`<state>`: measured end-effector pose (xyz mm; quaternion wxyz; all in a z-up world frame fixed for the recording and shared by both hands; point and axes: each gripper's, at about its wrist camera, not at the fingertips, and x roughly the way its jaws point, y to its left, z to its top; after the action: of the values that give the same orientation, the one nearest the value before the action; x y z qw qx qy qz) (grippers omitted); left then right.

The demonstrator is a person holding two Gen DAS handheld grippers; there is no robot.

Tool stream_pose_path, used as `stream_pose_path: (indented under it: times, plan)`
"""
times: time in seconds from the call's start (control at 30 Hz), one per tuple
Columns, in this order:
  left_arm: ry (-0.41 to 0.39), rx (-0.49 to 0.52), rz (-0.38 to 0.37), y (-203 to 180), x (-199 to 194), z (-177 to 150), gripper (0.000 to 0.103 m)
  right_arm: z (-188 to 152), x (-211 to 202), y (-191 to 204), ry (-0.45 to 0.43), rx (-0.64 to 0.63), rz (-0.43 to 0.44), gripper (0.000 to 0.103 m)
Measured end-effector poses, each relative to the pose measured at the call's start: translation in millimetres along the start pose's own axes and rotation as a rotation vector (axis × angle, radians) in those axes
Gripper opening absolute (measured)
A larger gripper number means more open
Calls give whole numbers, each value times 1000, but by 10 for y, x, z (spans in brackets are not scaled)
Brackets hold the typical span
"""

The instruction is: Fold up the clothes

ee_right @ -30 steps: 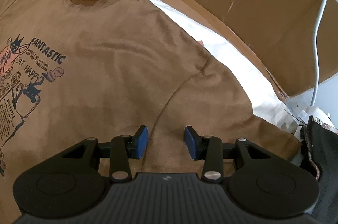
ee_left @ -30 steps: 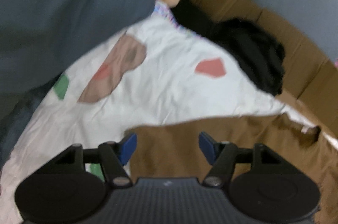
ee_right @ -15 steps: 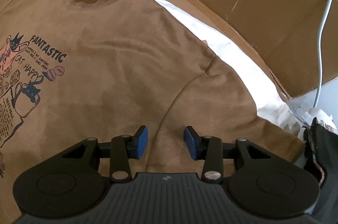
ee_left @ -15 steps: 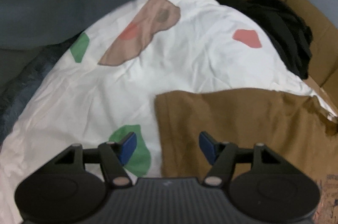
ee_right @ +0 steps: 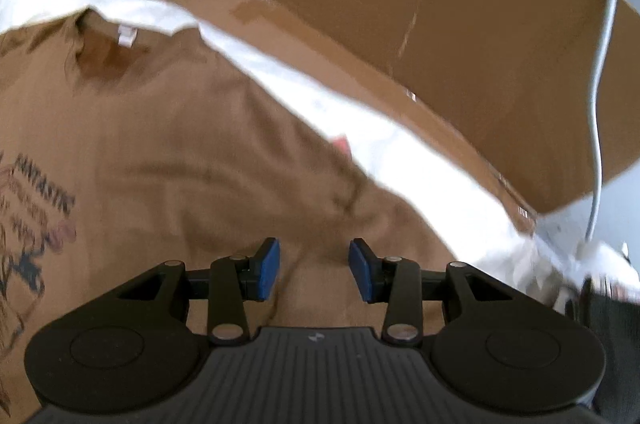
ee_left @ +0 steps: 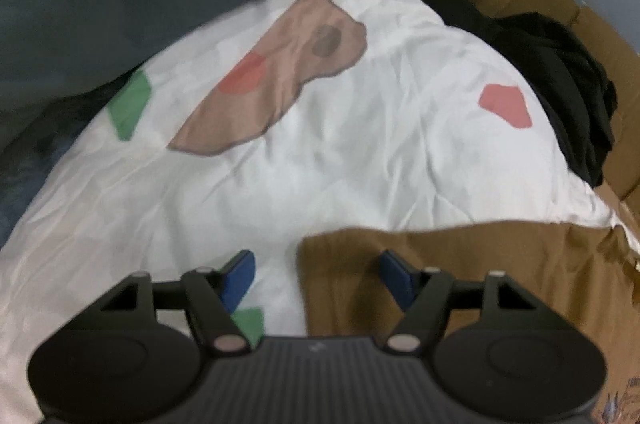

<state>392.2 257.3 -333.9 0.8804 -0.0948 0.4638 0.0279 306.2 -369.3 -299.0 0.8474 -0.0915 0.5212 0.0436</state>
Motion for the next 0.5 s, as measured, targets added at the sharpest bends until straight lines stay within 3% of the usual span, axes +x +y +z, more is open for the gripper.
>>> stream_pose_path:
  times: [0.3, 0.33, 0.4, 0.5]
  plan:
    - [5, 116, -11, -93, 172, -17, 67, 270, 345, -59, 31, -9, -87, 43]
    - [4, 121, -9, -93, 177, -21, 62, 267, 368, -69, 38, -1, -94, 43]
    - [-4, 124, 32, -70, 175, 2, 25, 255, 444, -98, 64, 8, -105, 43]
    - [-14, 96, 48, 0, 151, 65, 7, 231, 530, -122, 84, 16, -102, 43]
